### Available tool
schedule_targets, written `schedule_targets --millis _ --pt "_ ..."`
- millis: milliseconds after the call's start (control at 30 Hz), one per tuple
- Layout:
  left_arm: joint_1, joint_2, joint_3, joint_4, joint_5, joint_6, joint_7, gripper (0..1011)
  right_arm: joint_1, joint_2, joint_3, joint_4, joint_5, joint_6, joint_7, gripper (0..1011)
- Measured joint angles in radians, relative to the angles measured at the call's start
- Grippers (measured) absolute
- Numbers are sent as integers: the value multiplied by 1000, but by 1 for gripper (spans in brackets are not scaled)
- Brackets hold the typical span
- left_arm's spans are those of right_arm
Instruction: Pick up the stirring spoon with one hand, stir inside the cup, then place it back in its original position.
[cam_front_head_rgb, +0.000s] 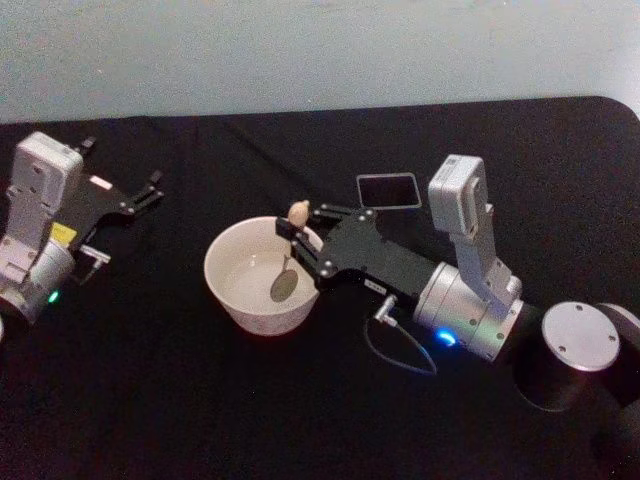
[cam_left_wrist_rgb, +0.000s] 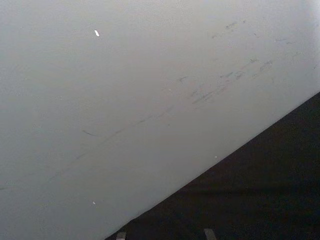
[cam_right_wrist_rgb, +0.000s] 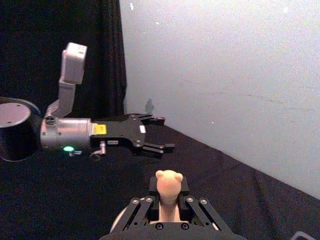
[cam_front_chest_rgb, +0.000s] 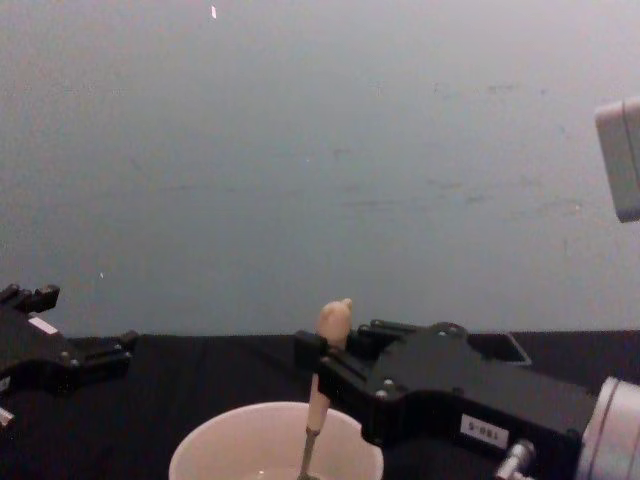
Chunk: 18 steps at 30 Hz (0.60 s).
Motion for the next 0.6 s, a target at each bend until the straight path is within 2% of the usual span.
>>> schedule_targets --millis 367,600 --pt "0 0 0 0 0 0 0 1001 0 1 -25 -9 7 4 11 205" --pt "0 0 0 0 0 0 0 1001 33 -32 -39 36 -6 -1 -4 204"
